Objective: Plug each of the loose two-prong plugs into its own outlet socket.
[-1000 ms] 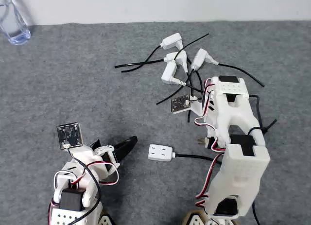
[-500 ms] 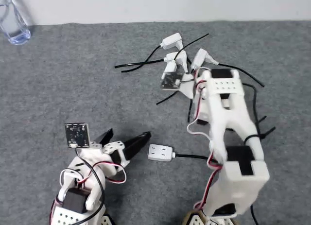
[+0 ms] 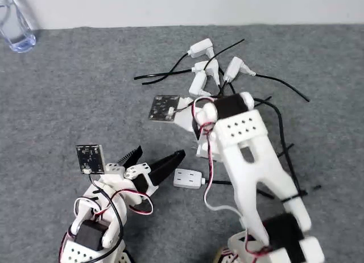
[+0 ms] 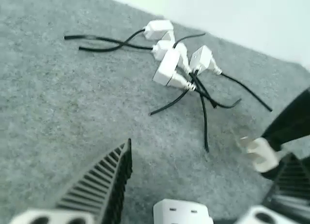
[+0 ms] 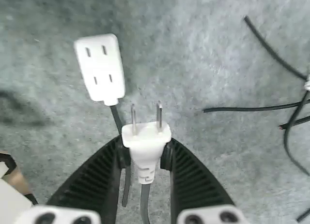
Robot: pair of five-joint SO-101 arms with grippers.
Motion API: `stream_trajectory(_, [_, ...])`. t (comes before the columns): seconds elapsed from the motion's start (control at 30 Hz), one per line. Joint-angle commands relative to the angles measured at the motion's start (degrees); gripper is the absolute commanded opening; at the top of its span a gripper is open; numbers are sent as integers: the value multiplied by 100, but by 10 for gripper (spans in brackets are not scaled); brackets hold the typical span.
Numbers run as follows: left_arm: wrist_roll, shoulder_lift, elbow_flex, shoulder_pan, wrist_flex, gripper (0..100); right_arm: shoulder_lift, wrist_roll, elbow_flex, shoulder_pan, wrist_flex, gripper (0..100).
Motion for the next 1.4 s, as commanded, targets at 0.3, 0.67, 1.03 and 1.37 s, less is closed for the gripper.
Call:
stream_trajectory(0.3, [26,-44,-48,9,132,431,-778,-440,-88,-971,637,7])
stream_trajectory(0.67, [18,-44,-48,9,132,431,-778,-730,-1029,-954,989,7])
stream_trajectory(1.03, [18,-44,-48,9,132,431,-778,-932,-1407,-989,1121,7])
stream_trajectory(1.37, [18,-44,-48,9,132,431,-1385,-985,-1407,-963,1086,7])
